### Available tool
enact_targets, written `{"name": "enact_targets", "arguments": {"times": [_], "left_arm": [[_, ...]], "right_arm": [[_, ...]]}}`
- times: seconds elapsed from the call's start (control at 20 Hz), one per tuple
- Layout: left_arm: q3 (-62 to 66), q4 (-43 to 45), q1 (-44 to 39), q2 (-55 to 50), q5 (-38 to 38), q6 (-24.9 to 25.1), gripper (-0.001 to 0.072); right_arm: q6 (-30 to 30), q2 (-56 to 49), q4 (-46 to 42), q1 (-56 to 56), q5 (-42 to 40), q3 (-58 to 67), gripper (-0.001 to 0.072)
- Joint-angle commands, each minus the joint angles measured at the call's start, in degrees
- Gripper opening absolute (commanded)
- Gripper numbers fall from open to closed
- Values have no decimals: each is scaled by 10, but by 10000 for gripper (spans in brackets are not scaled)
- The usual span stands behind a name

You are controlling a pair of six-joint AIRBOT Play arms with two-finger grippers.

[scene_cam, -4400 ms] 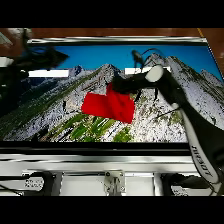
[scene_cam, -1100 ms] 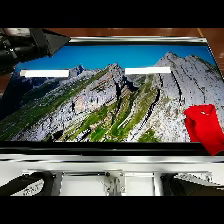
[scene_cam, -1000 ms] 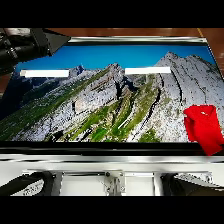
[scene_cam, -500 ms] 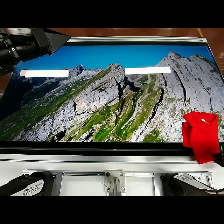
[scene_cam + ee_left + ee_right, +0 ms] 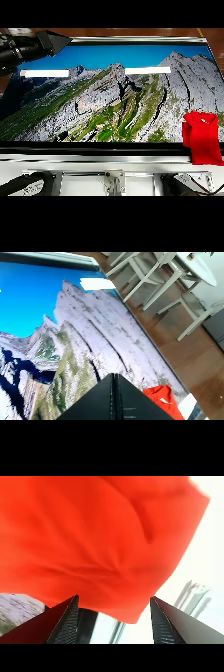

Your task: Fold the shirts.

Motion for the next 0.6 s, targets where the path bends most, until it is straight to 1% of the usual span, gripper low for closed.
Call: {"name": "enact_targets", "arguments": {"times": [0.0,0.05,0.1,0.15,0.2,0.25,0.3,0.35,0.4,0.45,0.55], "left_arm": [[0,112,-9,-21,-2,-45,35],[0,181,-17,-30,-4,-107,35],[0,264,-31,-38,-16,-181,33],[1,349,-47,-45,-43,-238,33],[1,451,-72,-53,-90,-284,32],[3,543,-99,-62,-144,-317,33],[3,619,-127,-74,-199,-332,36],[3,657,-145,-85,-233,-334,108],[3,662,-156,-99,-253,-335,569],[5,656,-159,-112,-270,-345,696],[5,649,-158,-135,-308,-345,696]], "right_arm": [[-59,57,2,31,16,109,563],[-66,71,14,63,7,142,564],[-68,83,45,102,-12,168,564],[-69,91,82,150,-38,184,564],[-64,97,114,207,-66,193,564],[-51,99,137,280,-91,196,563],[-38,95,138,364,-97,196,565],[-19,85,123,442,-96,195,603],[9,68,101,514,-92,195,667],[28,44,75,578,-74,195,671],[49,-3,24,665,-36,195,671]]}}
